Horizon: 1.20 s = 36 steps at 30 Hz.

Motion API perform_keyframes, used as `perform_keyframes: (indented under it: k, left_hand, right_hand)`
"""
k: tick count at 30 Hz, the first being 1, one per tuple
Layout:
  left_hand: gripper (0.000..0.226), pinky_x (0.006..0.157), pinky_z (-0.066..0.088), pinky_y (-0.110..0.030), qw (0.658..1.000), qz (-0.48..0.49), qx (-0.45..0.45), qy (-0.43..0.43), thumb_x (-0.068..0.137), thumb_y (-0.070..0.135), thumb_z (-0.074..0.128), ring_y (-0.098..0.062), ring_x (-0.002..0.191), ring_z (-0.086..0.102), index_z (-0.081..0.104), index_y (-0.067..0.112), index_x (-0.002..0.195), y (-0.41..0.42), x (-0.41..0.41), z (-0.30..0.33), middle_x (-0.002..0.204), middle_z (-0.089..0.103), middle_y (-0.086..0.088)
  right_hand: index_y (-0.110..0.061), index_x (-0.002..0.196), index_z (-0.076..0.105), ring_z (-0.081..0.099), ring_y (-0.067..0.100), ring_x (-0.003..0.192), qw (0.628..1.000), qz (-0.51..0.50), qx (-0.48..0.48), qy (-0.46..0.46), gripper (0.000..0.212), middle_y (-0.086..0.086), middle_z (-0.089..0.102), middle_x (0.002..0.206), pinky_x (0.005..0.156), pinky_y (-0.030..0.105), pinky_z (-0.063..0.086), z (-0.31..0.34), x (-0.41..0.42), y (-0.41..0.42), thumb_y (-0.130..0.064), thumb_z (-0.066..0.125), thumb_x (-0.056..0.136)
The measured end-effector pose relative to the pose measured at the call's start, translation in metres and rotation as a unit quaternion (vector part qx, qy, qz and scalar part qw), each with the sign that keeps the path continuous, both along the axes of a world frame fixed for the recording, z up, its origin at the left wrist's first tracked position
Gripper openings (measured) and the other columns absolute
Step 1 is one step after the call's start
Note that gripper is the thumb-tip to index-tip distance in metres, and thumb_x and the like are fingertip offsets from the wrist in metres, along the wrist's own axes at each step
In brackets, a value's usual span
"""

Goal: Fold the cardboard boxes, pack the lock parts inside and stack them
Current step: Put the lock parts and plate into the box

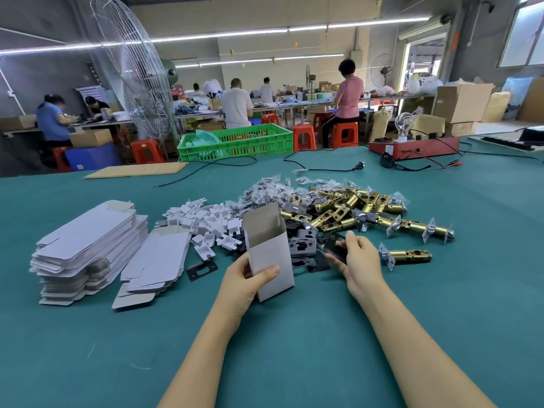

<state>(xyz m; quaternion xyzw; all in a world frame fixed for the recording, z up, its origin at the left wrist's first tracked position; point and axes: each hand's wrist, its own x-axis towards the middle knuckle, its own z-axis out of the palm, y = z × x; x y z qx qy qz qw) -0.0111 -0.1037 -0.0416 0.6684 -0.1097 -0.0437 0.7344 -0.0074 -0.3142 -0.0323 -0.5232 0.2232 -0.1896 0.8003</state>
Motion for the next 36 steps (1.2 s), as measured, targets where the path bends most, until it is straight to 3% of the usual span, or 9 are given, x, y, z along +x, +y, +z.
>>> perform_keyframes:
  k: [3,6,12,17,22,26,29,33,36]
  left_hand:
    - [0.036,0.069,0.053,-0.016,1.0,-0.013,-0.001,-0.001,0.079,0.011,0.079,-0.009,0.093,0.071,0.068,0.023,0.111,-0.003,0.001,-0.002,0.103,0.075,0.006]
    - [0.038,0.071,0.054,-0.017,1.0,-0.03,-0.001,-0.004,0.078,0.01,0.08,-0.011,0.094,0.071,0.068,0.021,0.112,-0.007,0.001,-0.002,0.104,0.076,0.003]
    - [0.034,0.069,0.054,-0.017,0.999,-0.041,0.009,-0.012,0.079,0.003,0.077,-0.01,0.09,0.072,0.07,0.02,0.108,-0.012,0.0,-0.003,0.1,0.076,0.003]
    - [0.035,0.071,0.054,-0.018,0.999,-0.048,0.016,-0.019,0.078,0.006,0.08,-0.012,0.092,0.071,0.07,0.02,0.108,-0.013,0.0,-0.003,0.101,0.076,0.003]
    - [0.034,0.071,0.054,-0.018,0.998,-0.057,0.01,-0.018,0.076,0.009,0.081,-0.013,0.093,0.072,0.071,0.02,0.107,-0.014,-0.002,-0.003,0.103,0.076,0.001]
    - [0.032,0.069,0.054,-0.018,0.998,-0.055,0.011,-0.02,0.075,0.01,0.081,-0.013,0.091,0.072,0.073,0.026,0.102,-0.014,-0.004,-0.002,0.101,0.076,0.001]
    - [0.035,0.069,0.054,-0.018,0.998,-0.054,0.014,-0.02,0.07,0.018,0.08,-0.014,0.092,0.072,0.072,0.025,0.104,-0.015,-0.005,-0.001,0.101,0.076,0.002]
    - [0.032,0.069,0.054,-0.018,0.999,-0.042,0.017,-0.018,0.079,0.008,0.079,-0.013,0.092,0.071,0.071,0.023,0.106,-0.015,-0.004,-0.002,0.101,0.076,0.004]
    - [0.03,0.066,0.053,-0.015,1.0,-0.005,0.007,-0.018,0.08,0.008,0.078,-0.008,0.088,0.072,0.069,0.023,0.105,-0.015,-0.003,-0.001,0.097,0.076,0.009]
  right_hand:
    - [-0.001,0.09,0.048,0.066,0.036,0.085,0.978,0.036,0.203,-0.02,0.017,0.018,0.054,0.1,0.053,0.031,0.058,0.008,0.0,-0.005,-0.007,0.039,0.103]
    - [0.005,0.094,0.051,0.059,0.042,0.098,0.961,0.102,0.256,-0.022,0.018,0.026,0.054,0.105,0.073,0.045,0.054,0.013,-0.003,-0.009,0.005,0.035,0.1]
    - [0.008,0.104,0.055,0.064,0.039,0.103,0.97,0.208,0.126,-0.023,0.017,0.029,0.056,0.112,0.082,0.039,0.057,0.033,-0.013,-0.024,0.013,0.041,0.095]
    - [0.005,0.109,0.055,0.073,0.03,0.078,0.977,0.212,-0.017,-0.024,0.018,0.02,0.068,0.095,0.055,0.021,0.058,0.056,-0.021,-0.028,0.009,0.054,0.091]
    - [-0.01,0.093,0.054,0.071,0.026,0.061,0.97,0.154,-0.187,-0.013,0.01,0.019,0.069,0.085,0.04,0.021,0.049,0.079,-0.027,-0.022,0.0,0.057,0.093]
    - [0.001,0.092,0.064,0.073,0.026,0.069,0.975,0.178,-0.119,-0.067,0.006,0.019,0.073,0.082,0.051,0.022,0.056,0.096,-0.035,-0.017,-0.002,0.058,0.091]
    - [0.004,0.095,0.066,0.073,0.027,0.083,0.966,0.226,-0.07,-0.103,0.024,0.019,0.074,0.089,0.06,0.021,0.057,0.105,-0.042,-0.019,-0.011,0.072,0.077]
    - [0.001,0.09,0.063,0.074,0.025,0.075,0.977,0.151,-0.136,-0.065,0.006,0.019,0.073,0.085,0.058,0.021,0.057,0.096,-0.038,-0.026,-0.003,0.066,0.087]
    - [-0.001,0.092,0.062,0.072,0.022,0.073,0.97,0.13,-0.203,0.0,0.011,0.016,0.069,0.091,0.059,0.022,0.058,0.077,-0.029,-0.03,-0.011,0.065,0.091]
